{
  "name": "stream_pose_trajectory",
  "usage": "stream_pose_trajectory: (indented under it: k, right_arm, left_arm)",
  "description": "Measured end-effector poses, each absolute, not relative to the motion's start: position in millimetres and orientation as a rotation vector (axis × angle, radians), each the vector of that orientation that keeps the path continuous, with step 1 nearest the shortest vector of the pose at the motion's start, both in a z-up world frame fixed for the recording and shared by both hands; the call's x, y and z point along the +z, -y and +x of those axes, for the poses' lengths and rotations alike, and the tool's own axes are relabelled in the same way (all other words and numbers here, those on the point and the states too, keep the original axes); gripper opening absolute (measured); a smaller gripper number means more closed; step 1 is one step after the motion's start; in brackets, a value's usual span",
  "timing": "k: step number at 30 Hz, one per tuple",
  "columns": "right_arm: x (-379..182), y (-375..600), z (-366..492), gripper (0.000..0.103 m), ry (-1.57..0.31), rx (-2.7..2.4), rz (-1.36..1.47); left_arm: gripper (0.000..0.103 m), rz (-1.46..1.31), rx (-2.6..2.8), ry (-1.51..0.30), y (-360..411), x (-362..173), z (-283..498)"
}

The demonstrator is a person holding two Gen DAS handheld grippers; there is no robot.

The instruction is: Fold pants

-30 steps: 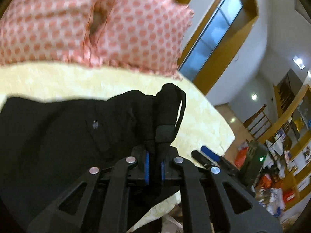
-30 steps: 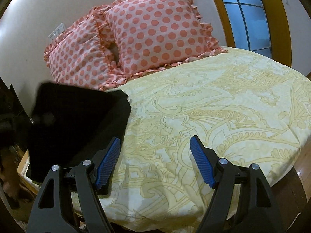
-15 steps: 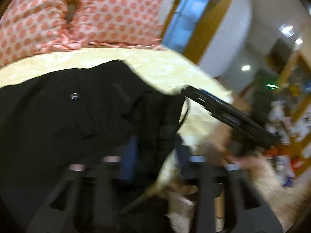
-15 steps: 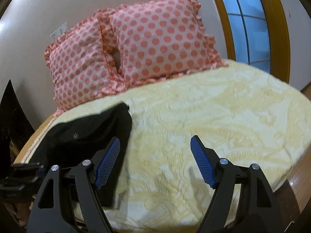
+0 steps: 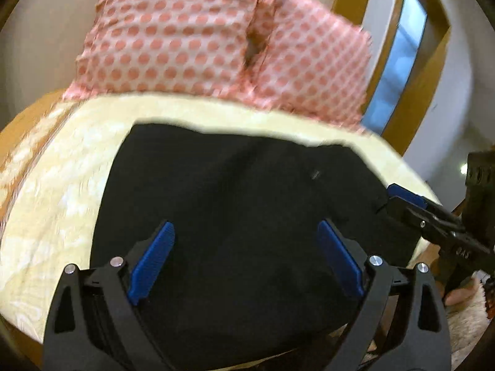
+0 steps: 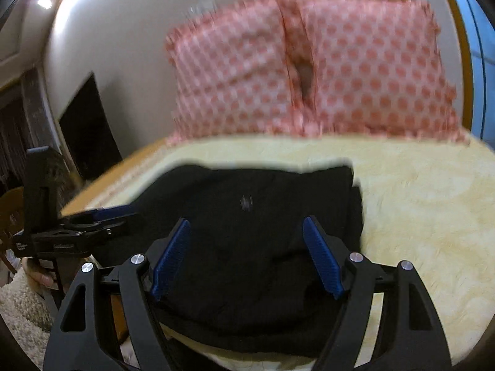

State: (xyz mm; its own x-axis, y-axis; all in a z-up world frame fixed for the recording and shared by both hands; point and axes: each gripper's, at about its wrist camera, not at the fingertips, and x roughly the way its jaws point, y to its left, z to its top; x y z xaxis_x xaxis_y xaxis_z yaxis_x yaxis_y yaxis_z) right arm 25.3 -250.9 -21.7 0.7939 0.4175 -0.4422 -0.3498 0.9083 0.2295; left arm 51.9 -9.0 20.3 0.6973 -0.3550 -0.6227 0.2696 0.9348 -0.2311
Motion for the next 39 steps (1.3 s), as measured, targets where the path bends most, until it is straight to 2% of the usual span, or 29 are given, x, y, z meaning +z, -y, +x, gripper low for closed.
stream_pose_trajectory:
  k: [2, 6, 9, 12, 21, 25, 32, 34, 37, 39]
  right_arm:
    - [-37, 256, 33, 0.077, -0.591, 0.41, 0.166]
    - [-31, 250, 22, 0.077, -0.601, 0.405, 0.094]
    - [-9, 272, 29, 0.077, -0.564, 0.419, 0.176]
    - [3, 302, 60, 0.083, -0.58, 0.383, 0.269]
    - [-20, 316, 153, 0.08, -0.793, 0.357, 0.304]
    - [-27, 310, 158, 0.067, -0.82, 0.377, 0.267]
    - [-32, 311, 162, 0.062, -0.813, 0.405, 0.264]
    - [-32, 310, 159, 0.053, -0.793, 0.422, 0.25]
    - [-27, 303, 153, 0.029, -0.758, 0.473, 0.226]
    - [-21, 297, 147, 0.024, -0.727, 0.482, 0.19]
  left_arm:
    - [0.094, -0.119, -0.364, -0.697, 8, 12, 52]
    - [0.094, -0.072, -0.369, -0.65, 4, 4, 37]
    - [0.1, -0.104, -0.386, -0.653, -5, -4, 38]
    - [0.1, -0.146, -0.415, -0.629, -13, -7, 37]
    - [0.101, -0.129, -0.439, -0.608, -14, -9, 33]
    - [0.101, -0.123, -0.446, -0.602, -14, -9, 32]
    - [0.101, -0.115, -0.448, -0.594, -13, -10, 31]
    - [0.101, -0.118, -0.447, -0.595, -13, -10, 32]
    - [0.101, -0.118, -0.446, -0.597, -14, -10, 32]
    - [0.101, -0.122, -0.443, -0.6, -14, -10, 32]
